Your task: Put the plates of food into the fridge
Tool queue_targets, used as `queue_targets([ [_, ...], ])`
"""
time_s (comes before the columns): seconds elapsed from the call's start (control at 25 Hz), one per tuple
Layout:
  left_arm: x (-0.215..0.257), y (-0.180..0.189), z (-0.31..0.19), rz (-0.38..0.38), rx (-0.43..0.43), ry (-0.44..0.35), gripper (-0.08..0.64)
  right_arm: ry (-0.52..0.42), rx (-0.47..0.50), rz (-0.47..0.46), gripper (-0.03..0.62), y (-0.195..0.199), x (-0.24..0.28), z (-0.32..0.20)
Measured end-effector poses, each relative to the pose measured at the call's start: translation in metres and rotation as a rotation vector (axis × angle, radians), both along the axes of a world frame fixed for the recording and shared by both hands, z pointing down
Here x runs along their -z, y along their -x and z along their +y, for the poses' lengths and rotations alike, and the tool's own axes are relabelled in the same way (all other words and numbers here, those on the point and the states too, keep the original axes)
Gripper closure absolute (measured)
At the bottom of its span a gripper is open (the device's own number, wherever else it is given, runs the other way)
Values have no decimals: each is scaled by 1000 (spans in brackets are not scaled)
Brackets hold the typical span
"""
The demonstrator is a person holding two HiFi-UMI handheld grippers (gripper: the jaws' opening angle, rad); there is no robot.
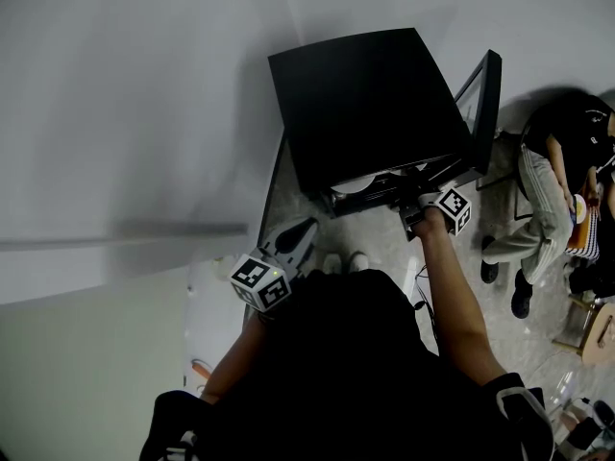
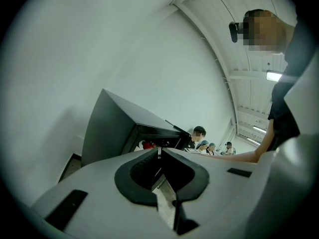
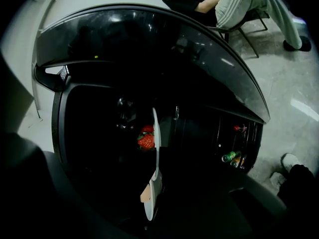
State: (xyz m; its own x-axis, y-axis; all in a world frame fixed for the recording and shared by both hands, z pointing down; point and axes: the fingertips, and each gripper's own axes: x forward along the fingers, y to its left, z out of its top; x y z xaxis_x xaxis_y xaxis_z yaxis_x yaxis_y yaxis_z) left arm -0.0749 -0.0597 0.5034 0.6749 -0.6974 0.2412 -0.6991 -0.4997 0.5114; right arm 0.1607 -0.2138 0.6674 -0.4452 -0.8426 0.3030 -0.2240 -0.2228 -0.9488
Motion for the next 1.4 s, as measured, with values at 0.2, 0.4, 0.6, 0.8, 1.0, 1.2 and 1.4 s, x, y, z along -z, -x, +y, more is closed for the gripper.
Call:
queue_targets([
  [0.2,0,3,1,4,3,1,537,3,25,51,555,-2,2,4],
  [0.4,-4,0,2,6,-4,2,537,-10,46,147,422,-12,4,8],
  [0.6,-1,-3,3,17,-11,-6,537,-217,199,417,422,-7,43,23],
  [0.8,-2,-7,3,25,-23,-7,537,-393,266,570,423,1,87,42],
  [1.0,-2,-7,6,25,-28,-2,537,-522,334,659,423,19,118,64],
  [1.2,0,-15,7,12,-41,-22,537,-646,409,764,426,34,145,85],
  [1.4,3,-17,6,-7,-50,-48,537,-753,461,797,439,57,175,102],
])
